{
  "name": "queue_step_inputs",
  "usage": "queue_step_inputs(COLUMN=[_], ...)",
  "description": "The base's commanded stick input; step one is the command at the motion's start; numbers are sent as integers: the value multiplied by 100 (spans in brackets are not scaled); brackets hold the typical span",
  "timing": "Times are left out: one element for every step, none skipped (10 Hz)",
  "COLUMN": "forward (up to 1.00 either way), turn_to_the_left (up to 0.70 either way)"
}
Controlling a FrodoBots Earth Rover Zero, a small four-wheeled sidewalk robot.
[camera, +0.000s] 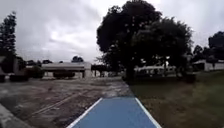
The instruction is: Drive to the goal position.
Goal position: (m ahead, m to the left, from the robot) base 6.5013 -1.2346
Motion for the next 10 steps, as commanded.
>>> queue_step_inputs(forward=[50, 50, 50, 50, 50, 50, 50, 50, 50, 50], turn_to_the_left=[0, 0, 0, 0, 0, 0, 0, 0, -33, -28])
